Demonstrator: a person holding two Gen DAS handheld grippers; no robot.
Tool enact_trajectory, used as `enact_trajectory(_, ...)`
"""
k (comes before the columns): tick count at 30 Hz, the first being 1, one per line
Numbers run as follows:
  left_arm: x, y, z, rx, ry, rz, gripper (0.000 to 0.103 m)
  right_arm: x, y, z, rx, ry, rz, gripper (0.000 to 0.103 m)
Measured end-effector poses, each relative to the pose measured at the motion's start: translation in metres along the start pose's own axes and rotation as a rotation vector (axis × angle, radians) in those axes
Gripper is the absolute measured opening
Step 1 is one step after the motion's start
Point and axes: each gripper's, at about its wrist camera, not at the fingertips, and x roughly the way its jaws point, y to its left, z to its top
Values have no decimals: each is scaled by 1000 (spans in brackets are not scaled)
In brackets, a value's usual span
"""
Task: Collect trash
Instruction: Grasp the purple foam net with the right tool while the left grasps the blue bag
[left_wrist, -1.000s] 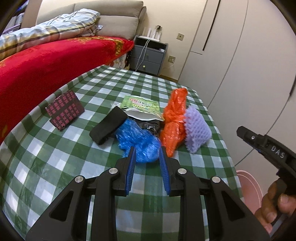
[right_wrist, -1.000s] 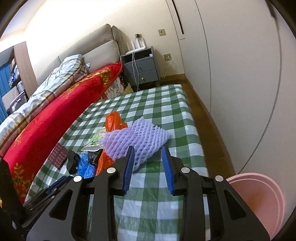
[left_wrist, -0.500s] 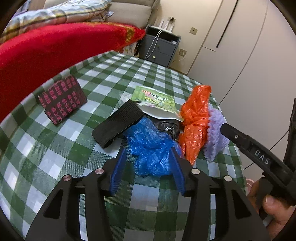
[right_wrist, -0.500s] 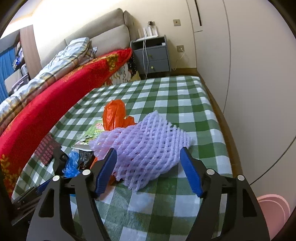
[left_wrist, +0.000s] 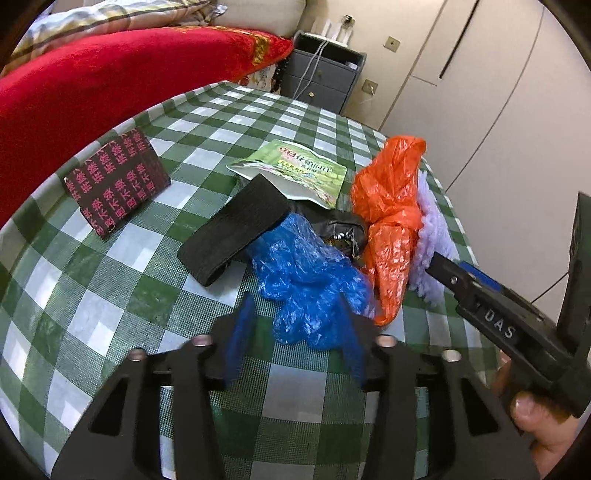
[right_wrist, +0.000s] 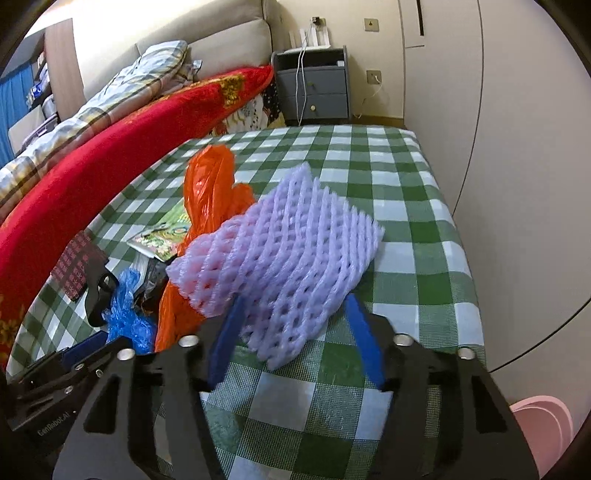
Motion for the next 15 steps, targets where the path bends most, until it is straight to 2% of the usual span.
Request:
enact_trajectory(1, 1, 0, 0, 3, 6, -4, 26, 1, 0, 0, -1, 5, 2, 38)
enact_trajectory(2, 2, 0, 1, 6, 10, -8, 17, 2, 0, -1, -2, 17, 6, 29)
enact_trajectory(4, 2, -1, 0, 12, 16, -15, 12, 4, 1, -1, -3, 28, 9, 18)
enact_trajectory(5, 0, -1, 0, 19, 11, -9, 9, 2, 1, -2, -2, 25, 8, 7)
enact_trajectory(6, -2, -3, 0, 32, 2, -1, 8, 2, 1, -2, -1, 23, 7, 0)
enact_trajectory(10, -13, -5, 2, 50, -26, -1, 6, -5, -1, -6, 12, 20, 9, 0)
enact_trajectory(15, -32, -7, 2, 61, -64, -14, 5, -34, -2, -9, 24, -12, 0, 0)
